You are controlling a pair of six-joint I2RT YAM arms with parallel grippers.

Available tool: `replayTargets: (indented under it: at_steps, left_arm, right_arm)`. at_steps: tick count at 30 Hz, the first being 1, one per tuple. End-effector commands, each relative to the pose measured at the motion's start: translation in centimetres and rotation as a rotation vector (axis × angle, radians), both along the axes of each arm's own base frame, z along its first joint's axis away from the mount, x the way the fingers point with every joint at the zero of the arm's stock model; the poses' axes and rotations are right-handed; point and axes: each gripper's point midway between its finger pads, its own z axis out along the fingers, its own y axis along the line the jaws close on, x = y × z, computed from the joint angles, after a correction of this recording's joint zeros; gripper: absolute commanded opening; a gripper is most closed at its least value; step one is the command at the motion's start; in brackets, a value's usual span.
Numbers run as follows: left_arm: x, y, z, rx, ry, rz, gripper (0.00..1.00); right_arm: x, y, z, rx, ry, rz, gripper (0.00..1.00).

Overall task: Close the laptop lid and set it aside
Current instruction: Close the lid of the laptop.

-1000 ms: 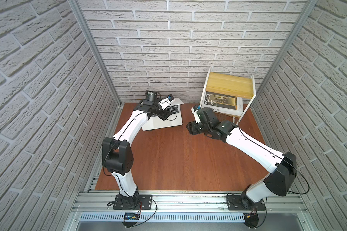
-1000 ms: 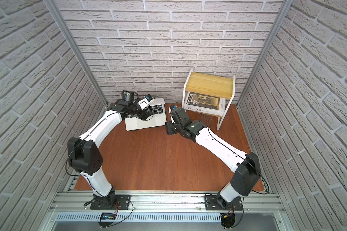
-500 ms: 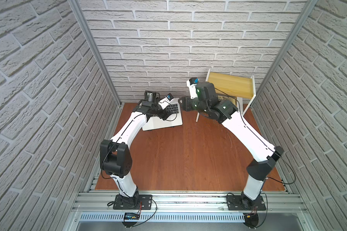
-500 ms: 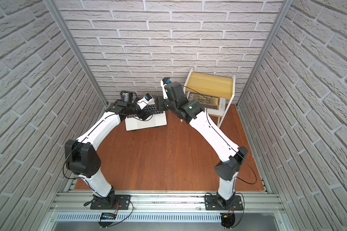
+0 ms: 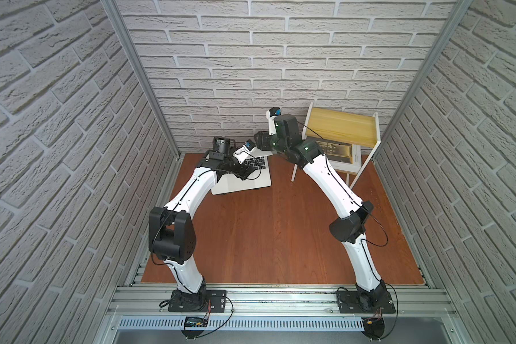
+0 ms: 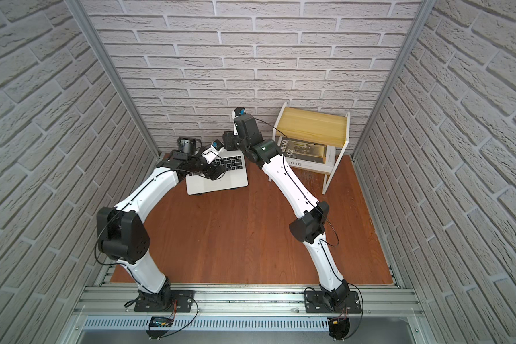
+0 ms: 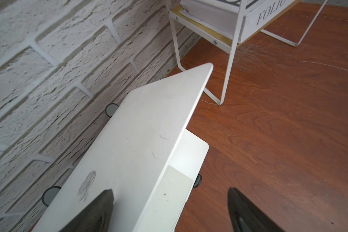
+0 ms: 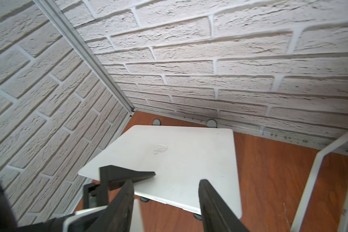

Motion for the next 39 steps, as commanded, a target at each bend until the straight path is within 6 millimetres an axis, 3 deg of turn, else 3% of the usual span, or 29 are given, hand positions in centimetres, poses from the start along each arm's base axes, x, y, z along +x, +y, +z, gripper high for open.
replayTargets:
  at_steps: [1,5,8,15,20,26,35,39]
  left_arm:
    - [-0.4,-0.7,1.6,-0.050,-0.024,-0.036,0.92]
    - [-0.7,-0.9,2.0,-0.069,-0.028,-0.043,0.93]
    - [-1.0,-1.3,2.9,-0.091,-0.049,-0.066,0.95]
    - [-1.2,-1.4,3.4,-0.108,-0.055,-0.071,0.95]
    - [-1.4,-1.5,3.5,-0.128,-0.055,-0.075,0.95]
    - [-1.5,-1.4,4.2,-0.146,-0.067,-0.063,0.98]
    - [-4.6,-1.1,8.8,-0.253,-0.118,-0.031,0.98]
    - [-5.8,0.5,11.6,-0.360,-0.146,0.061,0.99]
  right_arm:
    - [0.3,-0.7,0.6,0.030,0.007,-0.013,0.57]
    - [0.6,-1.2,1.1,0.078,0.022,-0.007,0.56]
    - [1.4,-1.2,0.3,0.073,0.020,-0.007,0.56]
    - [2.6,0.9,-3.6,0.042,0.046,0.029,0.54]
    - [3.9,1.5,-6.7,0.012,0.064,0.011,0.53]
    - [4.4,2.1,-9.1,-0.015,0.086,0.021,0.52]
    - [4.3,2.8,-13.2,-0.068,0.148,0.031,0.52]
    - [4.0,2.9,-14.6,-0.082,0.177,0.034,0.52]
